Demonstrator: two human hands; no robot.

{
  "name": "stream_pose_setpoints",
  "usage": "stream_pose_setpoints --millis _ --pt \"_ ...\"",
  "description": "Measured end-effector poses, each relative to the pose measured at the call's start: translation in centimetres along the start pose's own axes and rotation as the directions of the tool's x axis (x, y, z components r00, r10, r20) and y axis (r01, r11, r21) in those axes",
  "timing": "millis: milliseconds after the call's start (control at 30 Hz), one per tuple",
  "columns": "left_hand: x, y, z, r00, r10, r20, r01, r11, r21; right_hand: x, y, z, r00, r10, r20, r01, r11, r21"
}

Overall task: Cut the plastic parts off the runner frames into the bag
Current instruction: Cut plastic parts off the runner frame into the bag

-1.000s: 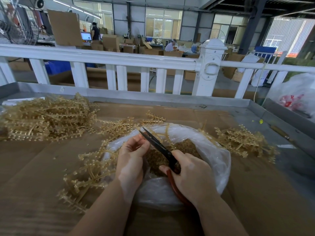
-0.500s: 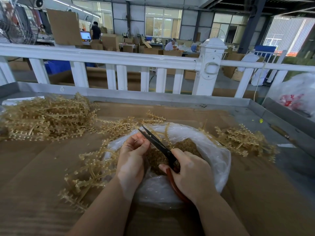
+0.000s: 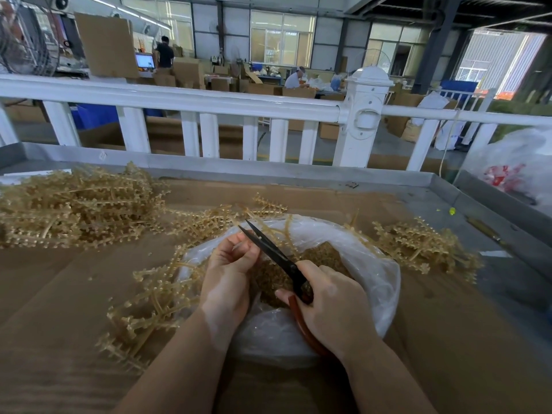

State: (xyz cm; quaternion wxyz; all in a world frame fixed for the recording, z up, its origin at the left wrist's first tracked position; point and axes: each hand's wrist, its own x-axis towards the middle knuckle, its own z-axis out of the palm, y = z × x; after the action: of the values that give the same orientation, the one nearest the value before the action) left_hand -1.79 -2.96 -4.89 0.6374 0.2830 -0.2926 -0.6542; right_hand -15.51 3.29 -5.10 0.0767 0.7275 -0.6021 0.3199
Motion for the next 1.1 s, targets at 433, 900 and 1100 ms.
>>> stream_pose_setpoints --millis 433,900,1100 --pt "-0.27 -0.08 0.2 1.0 -0.02 -0.021 0.021 0.999 0.047 -0.01 -0.04 0.17 0.999 0.02 0.031 -0.019 0.999 -0.029" --pt "-0.28 0.48 0.45 0.997 -0.065 0.039 0.065 0.998 0.01 0.64 0.47 -0.55 0.987 0.15 0.063 -0.15 0.989 -0.003" --pt "-0.06 0.22 0.6 0.996 -0.088 -0.026 0.088 0.996 -0.005 0.81 0.56 -0.74 0.979 0.162 0.125 -0.164 0.986 0.009"
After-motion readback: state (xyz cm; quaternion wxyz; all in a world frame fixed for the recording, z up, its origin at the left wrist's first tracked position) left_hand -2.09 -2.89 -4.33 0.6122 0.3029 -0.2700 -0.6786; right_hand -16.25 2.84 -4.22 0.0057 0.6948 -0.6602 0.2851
